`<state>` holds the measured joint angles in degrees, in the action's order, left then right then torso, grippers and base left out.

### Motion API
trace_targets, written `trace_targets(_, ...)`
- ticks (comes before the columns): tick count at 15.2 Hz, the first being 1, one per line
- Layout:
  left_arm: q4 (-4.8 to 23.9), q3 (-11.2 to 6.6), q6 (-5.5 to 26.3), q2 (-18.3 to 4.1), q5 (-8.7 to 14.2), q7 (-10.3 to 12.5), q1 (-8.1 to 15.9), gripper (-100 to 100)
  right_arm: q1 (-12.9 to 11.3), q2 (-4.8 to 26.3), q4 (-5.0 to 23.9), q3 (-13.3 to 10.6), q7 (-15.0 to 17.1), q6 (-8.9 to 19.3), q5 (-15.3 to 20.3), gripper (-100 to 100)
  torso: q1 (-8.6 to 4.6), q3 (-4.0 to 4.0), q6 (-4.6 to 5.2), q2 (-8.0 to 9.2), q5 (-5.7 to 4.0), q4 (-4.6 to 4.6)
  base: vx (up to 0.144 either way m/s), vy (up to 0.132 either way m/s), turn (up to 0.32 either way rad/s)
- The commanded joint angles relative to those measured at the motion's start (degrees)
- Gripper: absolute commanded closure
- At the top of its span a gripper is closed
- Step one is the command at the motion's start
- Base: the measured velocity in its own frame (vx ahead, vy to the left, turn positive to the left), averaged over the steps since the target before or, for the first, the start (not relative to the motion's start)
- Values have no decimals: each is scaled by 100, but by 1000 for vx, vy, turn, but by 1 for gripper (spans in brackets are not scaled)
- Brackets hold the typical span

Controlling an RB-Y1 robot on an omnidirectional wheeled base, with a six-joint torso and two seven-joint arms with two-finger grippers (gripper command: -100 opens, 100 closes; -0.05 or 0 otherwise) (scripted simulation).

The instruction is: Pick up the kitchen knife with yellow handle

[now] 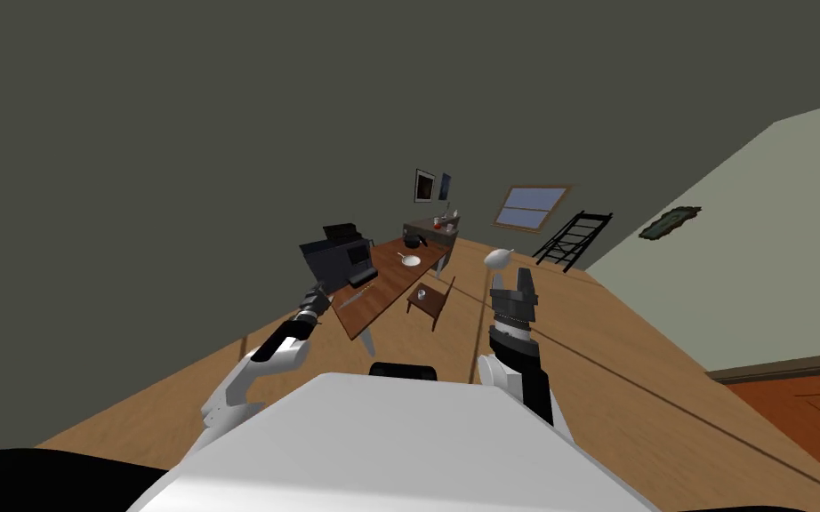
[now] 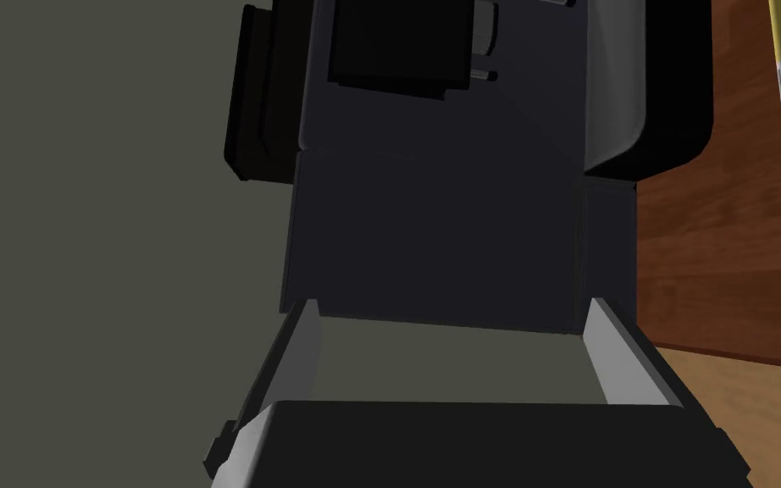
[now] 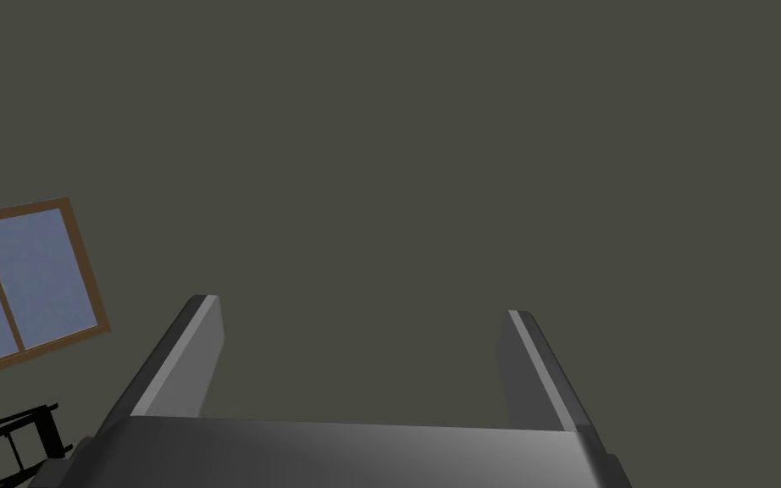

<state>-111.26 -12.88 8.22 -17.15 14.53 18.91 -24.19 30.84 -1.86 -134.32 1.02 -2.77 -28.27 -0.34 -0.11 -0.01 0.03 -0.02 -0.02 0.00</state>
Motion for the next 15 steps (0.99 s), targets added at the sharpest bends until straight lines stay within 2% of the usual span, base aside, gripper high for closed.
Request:
trace_targets(1,112,-112,286,-30,75,76,34,-100,0,0,0,0,0,0,0,0,0,0,0,0,0,0,30,-39,-237)
trace_targets(3,112,-112,388,-30,75,76,34,-100,1,0,0,1,0,0,0,0,1,0,-4,0,-1,0,17,-15,-48)
trace_targets(4,312,-273,594,-95,193,177,89,-100,1,0,0,1,0,0,0,0,5,1,-5,2,0,0,20,-21,-164)
trace_targets(6,312,-273,759,-95,193,177,89,-100,0,0,0,0,0,0,0,0,4,0,-1,0,0,0,24,-20,-164)
trace_targets(7,519,-438,914,-157,311,274,147,-100,1,0,0,1,0,0,0,0,6,0,-4,0,1,0,37,-22,-200)
trace_targets(9,519,-438,1134,-157,311,274,147,-100,0,0,0,0,0,0,0,0,4,-3,-1,-5,0,-1,35,-19,-150)
trace_targets(10,717,-606,1327,-216,428,367,207,-100,1,0,0,1,0,0,0,0,4,-2,-3,-4,0,-1,41,-25,-221)
trace_targets(12,732,-606,1509,-216,428,367,207,-100,0,0,0,0,0,0,0,0,4,-5,-1,-8,0,-2,39,-15,-162)
trace_targets(13,951,-776,1661,-273,543,455,269,-100,1,0,0,1,0,0,0,0,6,-3,-5,-5,1,-2,39,-17,-151)
trace_targets(15,951,-776,1876,-273,543,455,269,-100,0,0,0,0,0,0,0,0,6,-5,-1,-8,1,-2,39,-11,-162)
